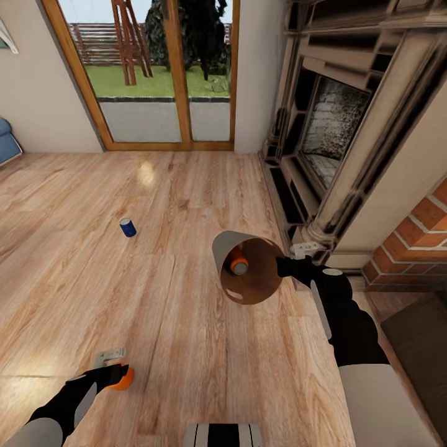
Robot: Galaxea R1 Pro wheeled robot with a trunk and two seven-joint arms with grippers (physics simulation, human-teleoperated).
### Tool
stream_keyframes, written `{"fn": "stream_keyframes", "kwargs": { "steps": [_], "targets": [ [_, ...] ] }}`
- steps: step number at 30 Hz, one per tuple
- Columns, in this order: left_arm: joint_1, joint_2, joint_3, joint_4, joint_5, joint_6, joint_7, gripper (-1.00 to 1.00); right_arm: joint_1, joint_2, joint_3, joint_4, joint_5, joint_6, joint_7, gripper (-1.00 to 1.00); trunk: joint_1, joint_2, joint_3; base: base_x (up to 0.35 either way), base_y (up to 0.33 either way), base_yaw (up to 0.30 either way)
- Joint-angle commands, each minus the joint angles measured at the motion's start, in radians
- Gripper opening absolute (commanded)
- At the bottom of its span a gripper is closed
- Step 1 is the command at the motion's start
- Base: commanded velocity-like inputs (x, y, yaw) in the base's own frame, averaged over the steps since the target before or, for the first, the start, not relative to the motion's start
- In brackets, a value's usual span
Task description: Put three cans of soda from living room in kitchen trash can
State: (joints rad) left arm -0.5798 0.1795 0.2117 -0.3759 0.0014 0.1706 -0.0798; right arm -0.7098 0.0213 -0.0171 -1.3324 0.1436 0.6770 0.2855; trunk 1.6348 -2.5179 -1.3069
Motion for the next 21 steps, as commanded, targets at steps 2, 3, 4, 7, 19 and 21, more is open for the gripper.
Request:
{"fn": "stream_keyframes", "kwargs": {
  "steps": [2, 3, 4, 7, 19, 21],
  "targets": [
    [0.000, 0.000, 0.000, 0.000, 0.000, 0.000, 0.000, 1.00, 0.000, 0.000, 0.000, 0.000, -0.015, 0.001, 0.002, -1.00, 0.000, 0.000, -0.004, 0.000, 0.000, 0.000],
    [0.000, 0.000, 0.000, 0.000, 0.000, 0.000, 0.000, 1.00, 0.000, 0.000, 0.000, 0.000, -0.015, 0.001, 0.002, -1.00, 0.001, -0.001, -0.008, 0.000, 0.000, 0.000],
    [0.000, 0.000, 0.000, 0.000, 0.000, 0.000, 0.000, 1.00, 0.000, 0.000, 0.000, 0.000, -0.015, 0.001, 0.002, -1.00, 0.001, -0.001, -0.011, 0.000, 0.000, 0.000],
    [0.000, 0.000, 0.000, 0.000, 0.000, 0.000, 0.000, 1.00, 0.000, 0.000, 0.000, 0.002, -0.015, 0.001, 0.002, -1.00, 0.003, -0.001, -0.023, 0.000, 0.000, 0.000],
    [0.000, 0.000, 0.000, 0.000, 0.001, 0.000, 0.000, 1.00, 0.003, 0.000, 0.029, 0.003, -0.016, -0.001, -0.005, -1.00, 0.006, -0.003, -0.050, 0.000, 0.000, 0.000],
    [0.000, 0.000, 0.000, 0.000, 0.000, 0.000, 0.000, 1.00, 0.010, 0.000, 0.032, 0.004, -0.015, -0.002, -0.007, -1.00, 0.006, -0.003, -0.050, 0.040, 0.000, 0.000]
  ]
}}
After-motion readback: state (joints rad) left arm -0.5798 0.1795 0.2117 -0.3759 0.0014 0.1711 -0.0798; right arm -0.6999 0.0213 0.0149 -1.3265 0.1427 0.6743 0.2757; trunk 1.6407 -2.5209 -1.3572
